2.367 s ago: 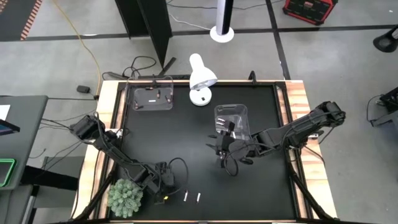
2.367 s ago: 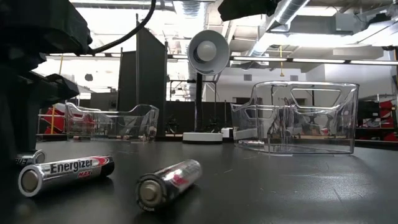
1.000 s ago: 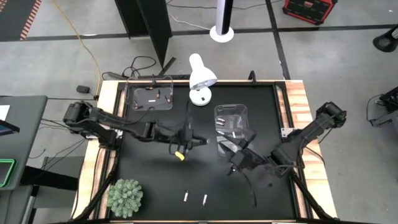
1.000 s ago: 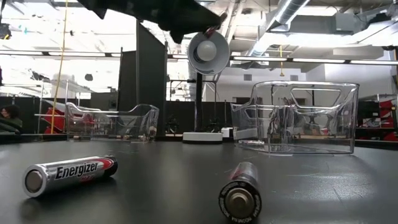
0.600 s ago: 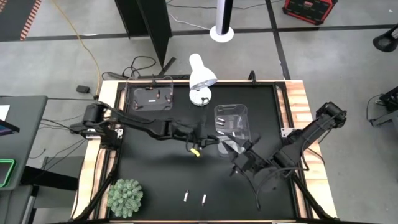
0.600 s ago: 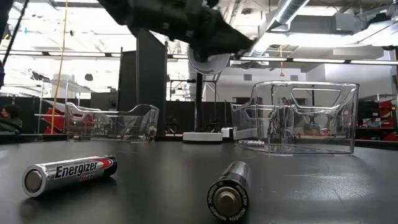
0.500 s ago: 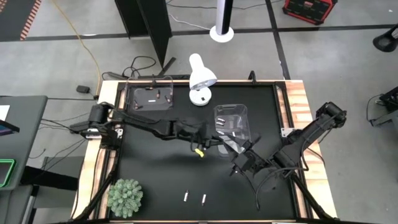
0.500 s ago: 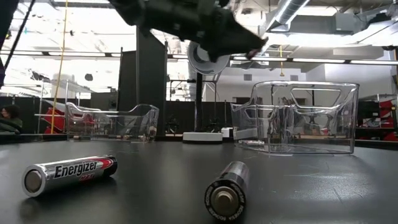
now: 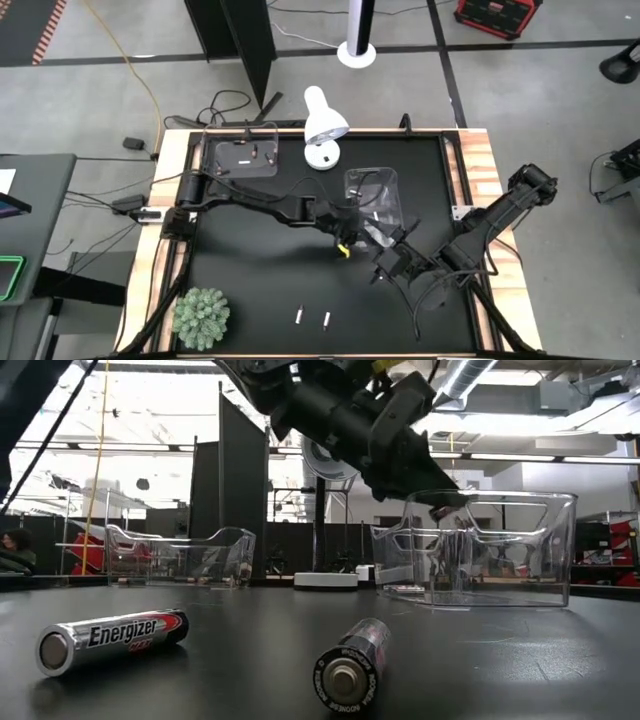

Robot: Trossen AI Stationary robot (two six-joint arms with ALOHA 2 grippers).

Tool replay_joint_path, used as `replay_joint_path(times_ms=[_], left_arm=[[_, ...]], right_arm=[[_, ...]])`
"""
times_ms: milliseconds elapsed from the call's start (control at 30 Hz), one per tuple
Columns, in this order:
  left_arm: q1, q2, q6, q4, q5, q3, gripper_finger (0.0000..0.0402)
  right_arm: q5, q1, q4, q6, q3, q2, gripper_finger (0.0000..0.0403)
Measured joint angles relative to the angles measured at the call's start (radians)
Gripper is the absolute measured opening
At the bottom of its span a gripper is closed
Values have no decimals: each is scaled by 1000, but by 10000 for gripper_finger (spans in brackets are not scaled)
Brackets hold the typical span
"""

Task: Sort batteries
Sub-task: Put the silver battery into the bottom transparent bin

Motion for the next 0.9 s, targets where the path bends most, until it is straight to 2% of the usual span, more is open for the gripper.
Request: replay_joint_path(times_ms=[133,233,400,667,900], left_arm=[[3,1,-20,-73,6,26,40],[5,1,-22,-117,11,40,59],[4,1,-16,-143,28,54,92],[1,0,-3,-148,29,73,102],[-19,-123,89,-237,0,75,99]], right_arm=[[0,5,-2,-3,0,0,159],[0,6,-5,-3,0,0,159],[0,6,-5,-2,0,0,159],[0,6,-5,-2,0,0,159],[0,16,-5,-7,0,0,159]])
